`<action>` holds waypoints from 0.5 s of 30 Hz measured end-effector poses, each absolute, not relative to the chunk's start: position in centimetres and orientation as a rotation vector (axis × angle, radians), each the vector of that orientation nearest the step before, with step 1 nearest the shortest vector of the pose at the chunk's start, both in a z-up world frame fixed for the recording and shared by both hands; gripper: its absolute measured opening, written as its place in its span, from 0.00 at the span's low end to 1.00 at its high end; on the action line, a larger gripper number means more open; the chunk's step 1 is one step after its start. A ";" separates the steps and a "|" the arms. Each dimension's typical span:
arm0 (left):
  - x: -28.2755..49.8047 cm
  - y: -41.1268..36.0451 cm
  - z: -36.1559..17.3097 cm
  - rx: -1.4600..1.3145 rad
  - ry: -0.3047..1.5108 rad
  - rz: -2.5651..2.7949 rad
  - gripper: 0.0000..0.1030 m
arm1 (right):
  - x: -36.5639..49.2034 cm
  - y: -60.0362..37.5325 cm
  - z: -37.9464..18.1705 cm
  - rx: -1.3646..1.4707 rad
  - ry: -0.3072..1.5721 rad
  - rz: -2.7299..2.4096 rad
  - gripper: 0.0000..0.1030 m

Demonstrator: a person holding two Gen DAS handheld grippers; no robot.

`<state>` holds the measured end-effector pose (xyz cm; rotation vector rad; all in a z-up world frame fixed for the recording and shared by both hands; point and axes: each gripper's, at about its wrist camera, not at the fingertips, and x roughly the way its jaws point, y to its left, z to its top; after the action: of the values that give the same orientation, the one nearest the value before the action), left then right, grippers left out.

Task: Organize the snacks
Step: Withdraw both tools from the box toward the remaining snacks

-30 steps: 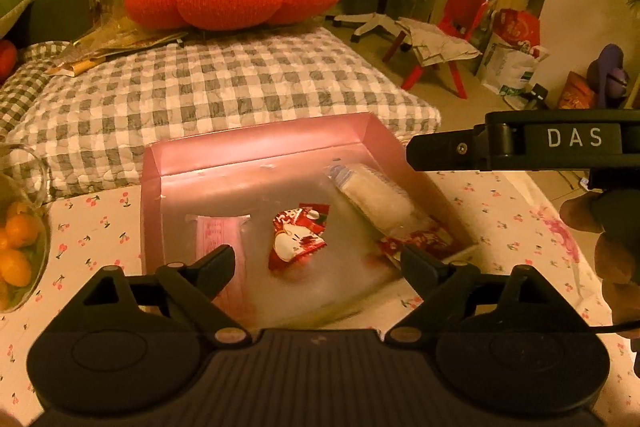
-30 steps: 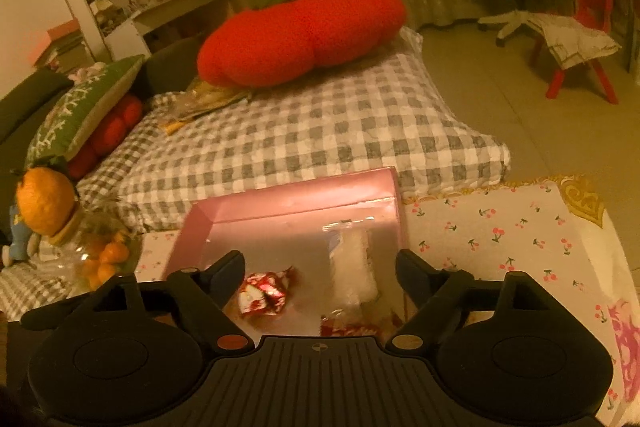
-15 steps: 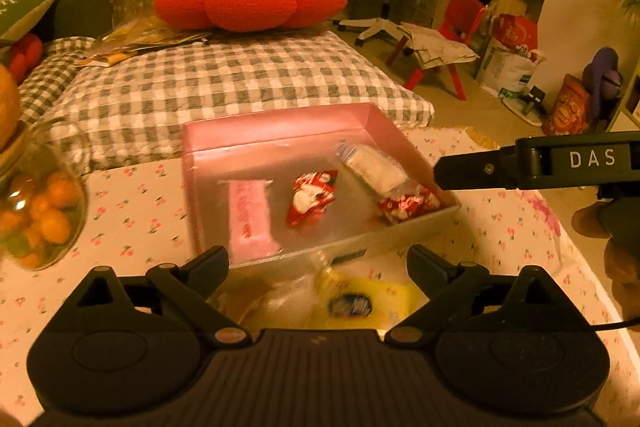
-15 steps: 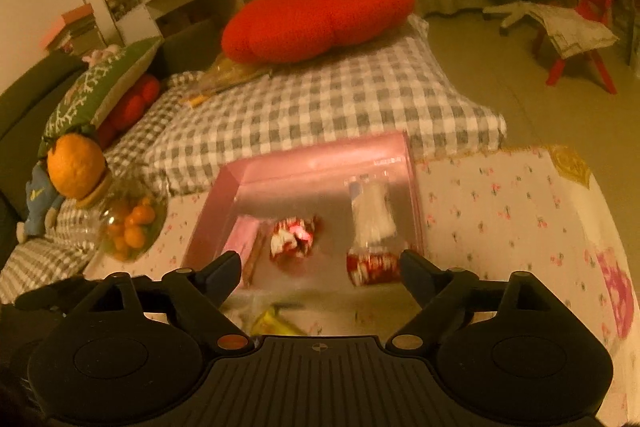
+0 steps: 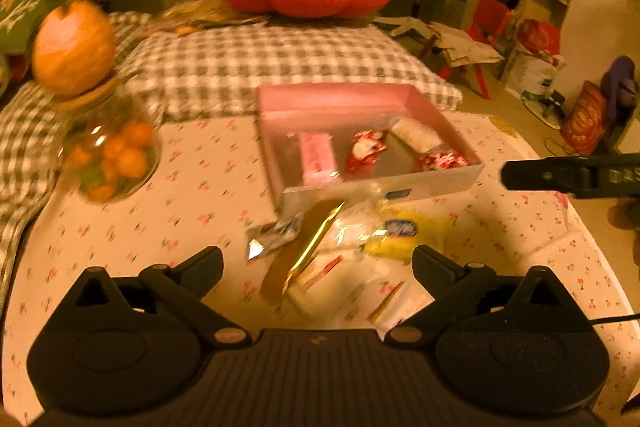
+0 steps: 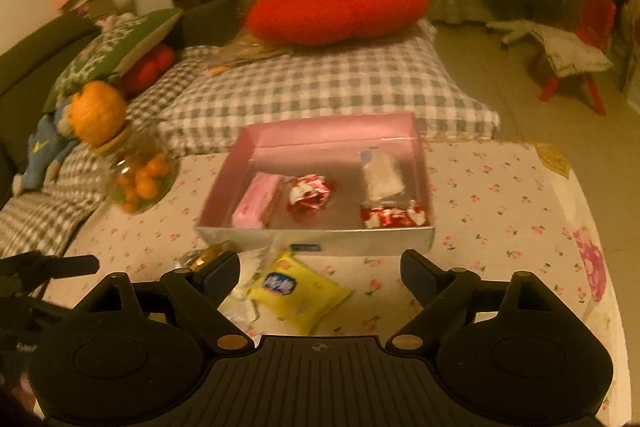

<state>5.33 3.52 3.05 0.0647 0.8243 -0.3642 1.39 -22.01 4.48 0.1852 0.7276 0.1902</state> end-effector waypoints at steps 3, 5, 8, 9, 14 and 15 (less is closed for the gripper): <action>4.7 4.9 2.4 0.051 0.823 -0.323 0.99 | 0.4 -20.8 4.0 0.142 0.705 0.213 0.94; 4.5 5.8 1.9 0.036 0.829 -0.292 0.99 | 0.0 -19.7 3.1 0.099 0.702 0.240 0.94; 4.1 7.2 1.2 -0.021 0.846 -0.289 0.99 | -0.7 -18.3 1.8 0.037 0.702 0.260 0.94; 3.9 7.4 1.0 -0.029 0.846 -0.301 0.99 | -1.0 -17.9 1.5 0.019 0.700 0.269 0.94; 2.3 8.1 0.1 0.042 0.837 -0.341 0.99 | -1.8 -16.3 -0.6 -0.005 0.709 0.341 0.94; 1.9 8.4 -0.1 0.048 0.838 -0.342 0.99 | -2.0 -16.1 -0.8 -0.015 0.707 0.345 0.94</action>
<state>1.92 8.41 -0.07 0.0479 0.8377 -0.3418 -2.00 -16.08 -0.83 -0.0147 0.7069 0.3451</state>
